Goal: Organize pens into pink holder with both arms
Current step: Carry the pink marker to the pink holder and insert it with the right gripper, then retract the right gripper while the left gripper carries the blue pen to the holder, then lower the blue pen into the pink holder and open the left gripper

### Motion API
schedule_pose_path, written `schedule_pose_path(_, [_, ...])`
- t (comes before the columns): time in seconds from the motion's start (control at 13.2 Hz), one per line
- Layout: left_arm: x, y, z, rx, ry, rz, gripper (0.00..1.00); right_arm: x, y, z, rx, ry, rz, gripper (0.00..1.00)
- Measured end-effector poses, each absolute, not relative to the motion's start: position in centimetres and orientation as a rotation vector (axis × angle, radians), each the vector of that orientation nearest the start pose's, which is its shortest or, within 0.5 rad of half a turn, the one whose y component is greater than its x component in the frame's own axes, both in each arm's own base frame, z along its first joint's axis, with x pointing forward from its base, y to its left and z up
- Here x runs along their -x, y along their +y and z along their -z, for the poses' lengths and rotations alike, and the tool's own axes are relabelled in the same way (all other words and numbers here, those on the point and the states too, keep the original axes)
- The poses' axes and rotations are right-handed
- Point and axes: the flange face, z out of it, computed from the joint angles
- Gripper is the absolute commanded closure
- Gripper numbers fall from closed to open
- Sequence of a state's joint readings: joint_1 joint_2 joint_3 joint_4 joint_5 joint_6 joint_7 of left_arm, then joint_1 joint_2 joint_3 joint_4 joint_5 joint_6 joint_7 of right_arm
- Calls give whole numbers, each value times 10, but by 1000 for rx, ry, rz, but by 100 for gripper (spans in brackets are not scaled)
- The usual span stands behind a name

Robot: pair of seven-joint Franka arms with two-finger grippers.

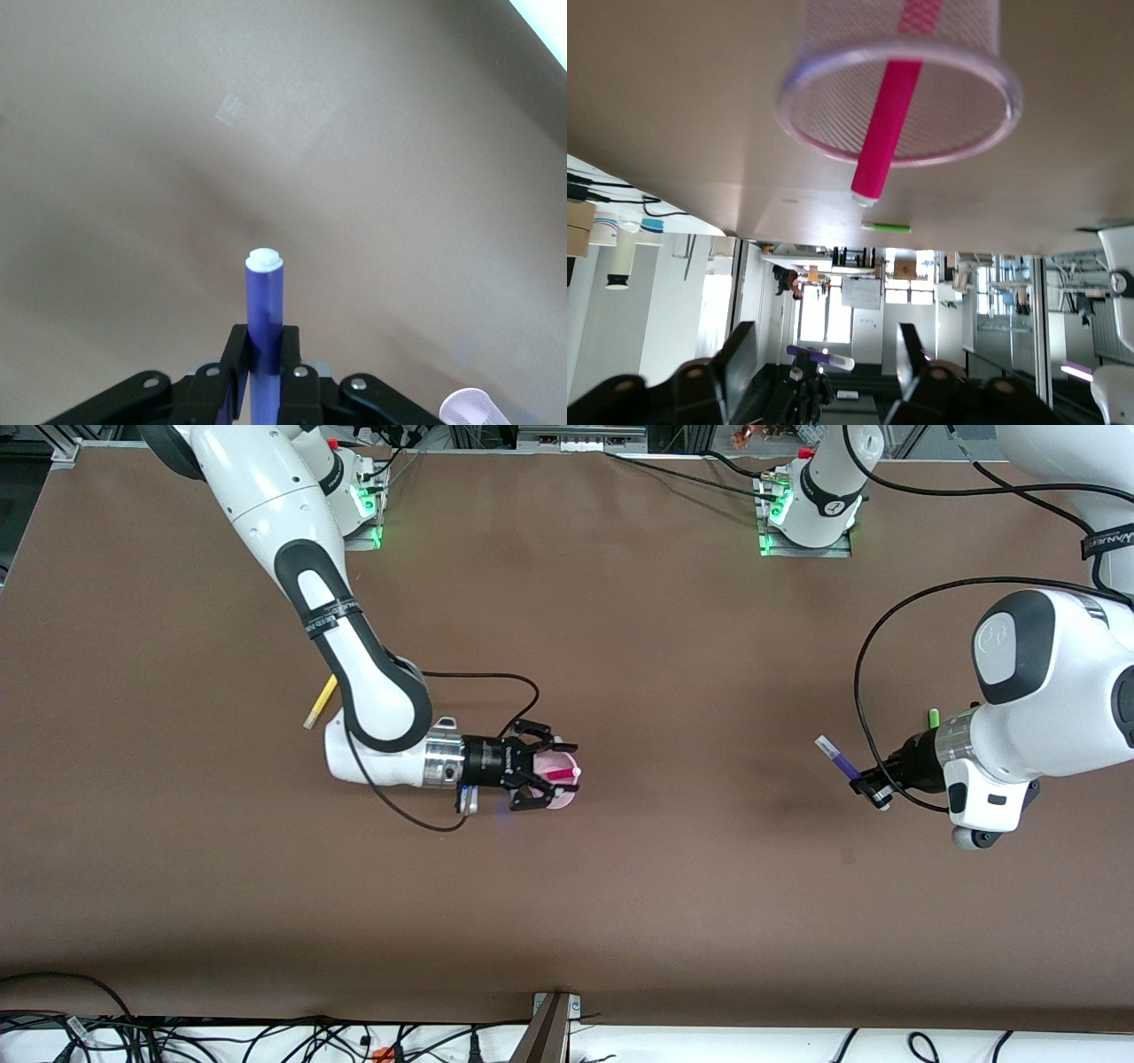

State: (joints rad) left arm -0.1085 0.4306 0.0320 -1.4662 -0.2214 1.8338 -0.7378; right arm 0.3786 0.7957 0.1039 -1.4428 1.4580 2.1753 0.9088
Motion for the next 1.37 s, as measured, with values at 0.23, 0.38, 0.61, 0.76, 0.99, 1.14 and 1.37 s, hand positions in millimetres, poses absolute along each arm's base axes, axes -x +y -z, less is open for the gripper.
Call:
schedule_pose_path(0.23, [-674,-121,-443,3021,-1334,-201,100,-676,313,-282,1792,1317,-744,0])
schedule_pose_path(0.38, [-673,-175,-456,2992,-1505,-106,100,-684,287,-325,1995,1241,-599,0])
schedule_pose_path(0.61, [-664,-249,-457,2935,-1695,19,100,-681,257,-399,2246,1114,-419,0])
schedule_pose_path(0.76, [-658,-292,-444,2844,-1791,185,100,-671,229,-446,2399,971,-352,0])
schedule_pose_path(0.99, [-638,-357,-412,2706,-1857,452,100,-652,174,-504,2618,753,-257,0])
schedule_pose_path(1.14, [-622,-396,-390,2655,-1848,581,100,-636,145,-539,2741,612,-191,0])
schedule_pose_path(1.37, [-593,-449,-358,2647,-1747,747,100,-613,98,-572,2871,419,-105,0])
